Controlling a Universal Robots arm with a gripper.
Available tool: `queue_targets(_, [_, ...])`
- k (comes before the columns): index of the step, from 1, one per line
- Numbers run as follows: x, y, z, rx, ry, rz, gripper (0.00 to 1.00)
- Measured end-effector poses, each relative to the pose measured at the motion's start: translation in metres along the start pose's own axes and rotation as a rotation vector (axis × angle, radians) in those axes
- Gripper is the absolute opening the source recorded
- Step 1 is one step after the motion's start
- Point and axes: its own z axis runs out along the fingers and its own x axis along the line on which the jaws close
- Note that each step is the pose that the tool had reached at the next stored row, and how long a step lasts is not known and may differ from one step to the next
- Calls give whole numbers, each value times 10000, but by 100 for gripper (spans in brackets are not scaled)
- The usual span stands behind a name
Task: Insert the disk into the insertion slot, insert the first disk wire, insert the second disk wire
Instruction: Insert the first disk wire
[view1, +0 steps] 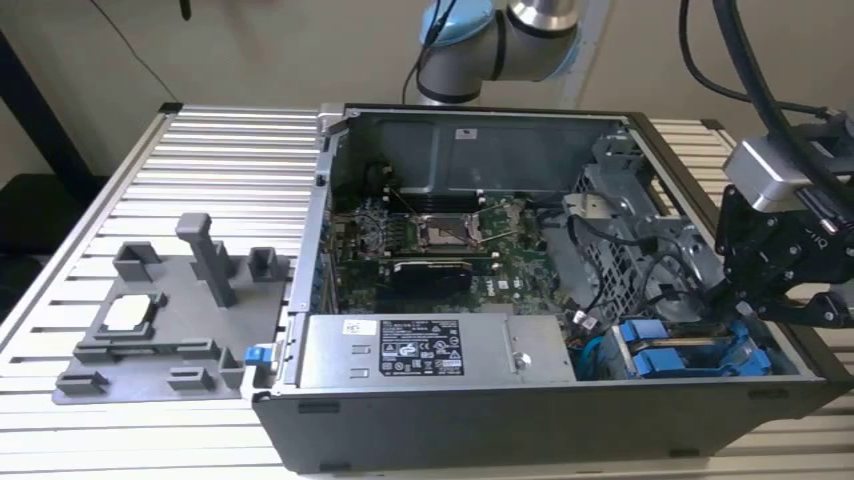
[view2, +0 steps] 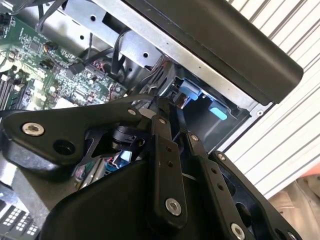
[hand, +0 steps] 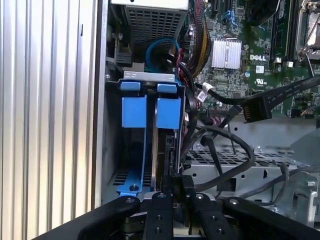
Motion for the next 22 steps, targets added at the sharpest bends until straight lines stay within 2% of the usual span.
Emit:
queue_targets(5, [21,7,20,0,-2,-5,19])
queue_targets(22, [26,18,77,0,1,-6,19])
